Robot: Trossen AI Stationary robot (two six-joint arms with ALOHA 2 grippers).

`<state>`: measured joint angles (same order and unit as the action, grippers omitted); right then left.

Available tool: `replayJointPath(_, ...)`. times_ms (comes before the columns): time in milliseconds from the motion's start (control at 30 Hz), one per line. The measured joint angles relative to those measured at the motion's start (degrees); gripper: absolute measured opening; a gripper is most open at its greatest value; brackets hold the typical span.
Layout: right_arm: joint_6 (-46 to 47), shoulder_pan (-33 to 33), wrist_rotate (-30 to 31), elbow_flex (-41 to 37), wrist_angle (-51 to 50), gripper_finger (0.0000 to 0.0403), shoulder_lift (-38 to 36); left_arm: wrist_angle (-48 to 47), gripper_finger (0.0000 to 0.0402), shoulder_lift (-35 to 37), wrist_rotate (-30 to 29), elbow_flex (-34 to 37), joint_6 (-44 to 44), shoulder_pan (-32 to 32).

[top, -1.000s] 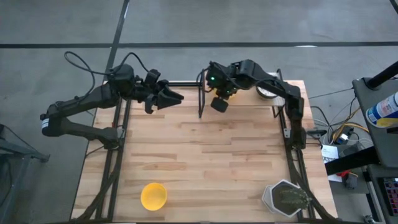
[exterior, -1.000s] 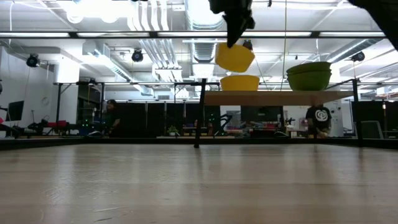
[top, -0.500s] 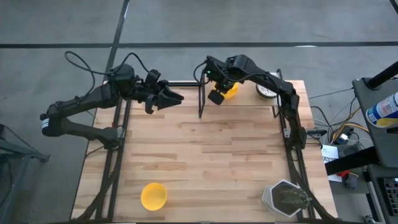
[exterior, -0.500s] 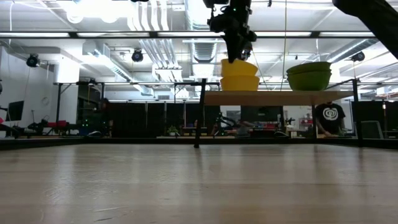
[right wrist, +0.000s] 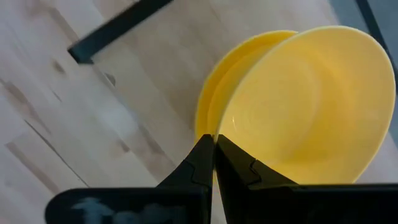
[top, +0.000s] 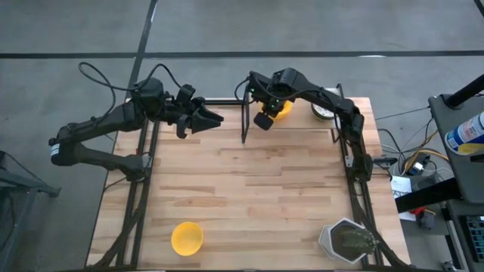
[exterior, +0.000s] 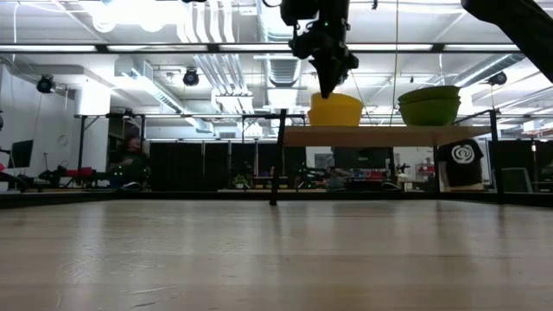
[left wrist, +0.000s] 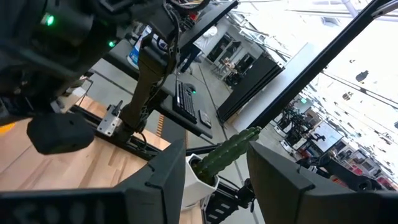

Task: Pick & Place Mini bowls
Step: Stack the top yellow bowl on the yellow bowl on the shelf, then stack the yellow bowl on the yellow bowl on the shelf

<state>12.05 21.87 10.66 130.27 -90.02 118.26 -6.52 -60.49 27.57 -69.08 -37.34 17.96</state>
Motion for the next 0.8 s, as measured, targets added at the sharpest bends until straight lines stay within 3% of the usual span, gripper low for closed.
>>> replayJointPath(333,1.3,-0.1,0.0,-2.9,0.0,0.0021,0.0,-0.1,0.0163,0.0,0.0,0.0,0.0,0.0)
replayJointPath(633,1.5,-0.2,0.0,-1.1,0.0,0.0127,-0.4,-4.2,0.0163,0.0,0.0,0.0,0.9,0.0)
replayJointPath(800,4.0,-0.7,-0.2,1.6,0.0,0.0168,-1.9,-10.4,0.0163,0.1,0.1,0.0,1.0,0.0)
